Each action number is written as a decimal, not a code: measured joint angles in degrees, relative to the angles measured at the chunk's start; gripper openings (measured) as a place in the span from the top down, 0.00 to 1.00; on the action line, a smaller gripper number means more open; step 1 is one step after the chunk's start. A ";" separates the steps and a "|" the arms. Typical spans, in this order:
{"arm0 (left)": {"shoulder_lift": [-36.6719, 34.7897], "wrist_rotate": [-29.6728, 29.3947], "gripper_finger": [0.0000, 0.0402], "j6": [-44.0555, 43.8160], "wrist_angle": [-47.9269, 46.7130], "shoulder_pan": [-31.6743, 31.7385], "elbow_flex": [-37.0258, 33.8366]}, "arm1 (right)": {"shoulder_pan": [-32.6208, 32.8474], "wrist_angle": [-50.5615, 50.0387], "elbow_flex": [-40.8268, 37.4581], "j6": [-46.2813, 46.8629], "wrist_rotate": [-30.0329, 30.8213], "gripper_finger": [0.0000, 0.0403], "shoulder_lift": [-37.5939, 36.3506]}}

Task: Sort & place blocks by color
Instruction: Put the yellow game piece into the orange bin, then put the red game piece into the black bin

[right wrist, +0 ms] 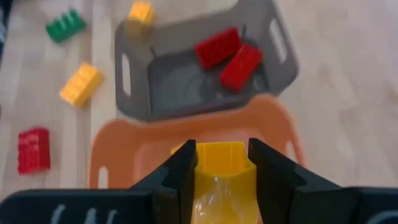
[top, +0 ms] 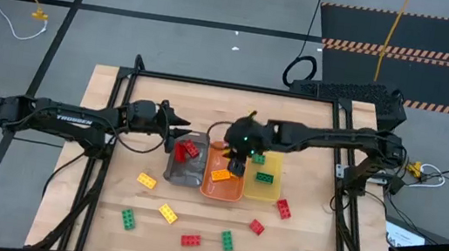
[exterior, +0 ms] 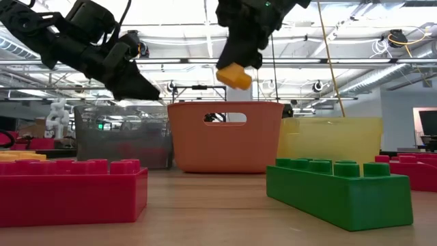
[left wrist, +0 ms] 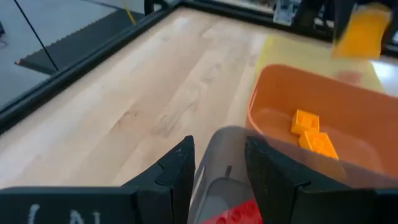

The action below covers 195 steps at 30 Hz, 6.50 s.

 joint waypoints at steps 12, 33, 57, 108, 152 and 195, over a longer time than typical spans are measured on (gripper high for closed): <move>0.00 0.23 0.64 -1.71 6.43 -0.10 0.02 | 1.10 1.83 -0.91 -0.17 5.93 0.39 2.79; 0.00 4.12 0.64 -3.53 13.66 -9.15 0.02 | 7.24 -23.64 -4.94 6.72 4.37 0.24 -7.28; 4.72 -15.49 0.64 -27.02 -60.69 -34.86 31.67 | 18.37 -16.20 -32.21 34.63 5.36 0.24 -25.93; 15.21 -18.39 0.64 -37.79 -63.07 -48.26 31.65 | 35.61 -12.70 -42.72 71.88 8.59 0.38 -13.35; 12.60 -28.64 0.64 -3.71 -26.53 -42.64 31.63 | 33.43 26.77 -40.22 20.04 30.29 0.69 -38.08; 24.23 -35.49 0.22 56.49 -3.20 -35.64 31.63 | 4.30 57.72 -30.73 5.39 -12.41 0.69 -7.63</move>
